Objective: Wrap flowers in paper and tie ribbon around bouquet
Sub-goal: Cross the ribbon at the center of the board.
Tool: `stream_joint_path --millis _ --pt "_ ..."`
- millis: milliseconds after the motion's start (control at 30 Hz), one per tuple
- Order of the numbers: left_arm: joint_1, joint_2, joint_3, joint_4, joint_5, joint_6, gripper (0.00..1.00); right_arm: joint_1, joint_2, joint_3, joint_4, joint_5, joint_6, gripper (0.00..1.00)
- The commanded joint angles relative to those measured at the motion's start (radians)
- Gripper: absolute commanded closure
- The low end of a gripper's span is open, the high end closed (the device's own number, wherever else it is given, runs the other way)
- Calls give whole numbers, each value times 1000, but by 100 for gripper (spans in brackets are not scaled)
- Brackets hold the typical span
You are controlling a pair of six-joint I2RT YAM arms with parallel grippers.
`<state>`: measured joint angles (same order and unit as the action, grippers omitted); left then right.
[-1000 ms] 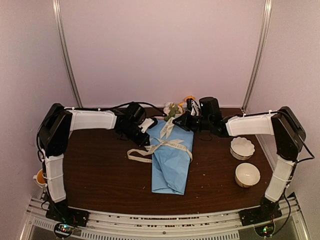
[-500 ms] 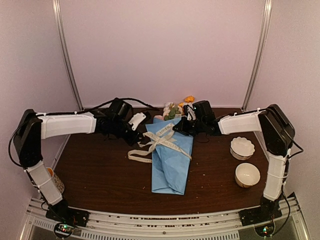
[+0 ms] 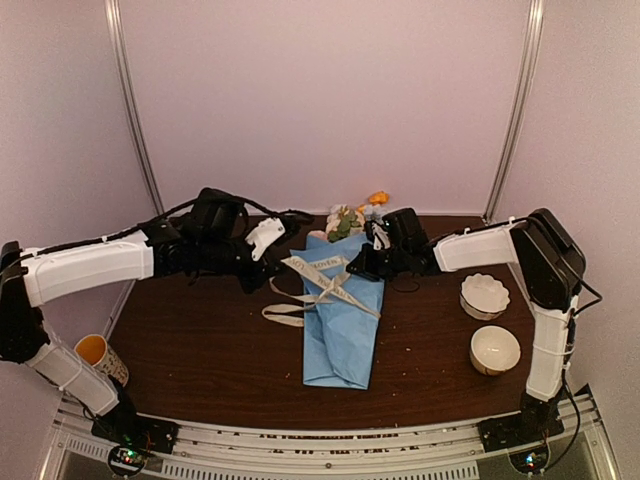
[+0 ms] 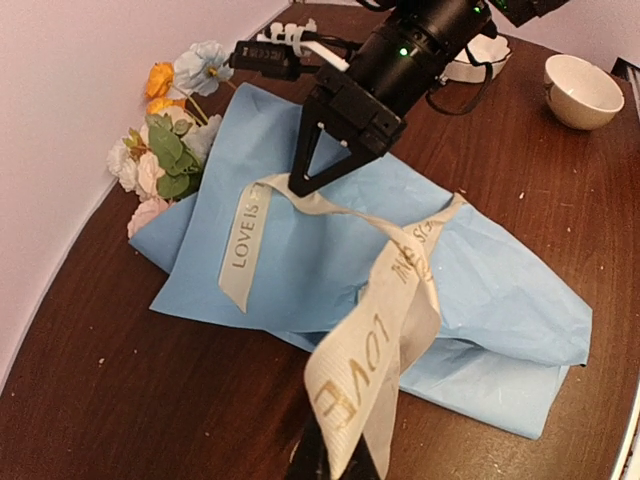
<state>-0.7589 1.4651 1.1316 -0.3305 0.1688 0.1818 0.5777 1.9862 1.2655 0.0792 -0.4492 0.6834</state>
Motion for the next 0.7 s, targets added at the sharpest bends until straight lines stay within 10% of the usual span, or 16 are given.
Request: stream_joint_path --millis 0,400,667 --pt "0 -29 -41 -22 -43 72 99 6 5 -31 3 -37 -18 100" --pt "-117 -154 -90 -145 -511 99 100 7 19 -15 -17 -39 -36 100" --pt "-152 -139 -68 -284 -442 151 98 11 11 -28 -19 -38 -35 100"
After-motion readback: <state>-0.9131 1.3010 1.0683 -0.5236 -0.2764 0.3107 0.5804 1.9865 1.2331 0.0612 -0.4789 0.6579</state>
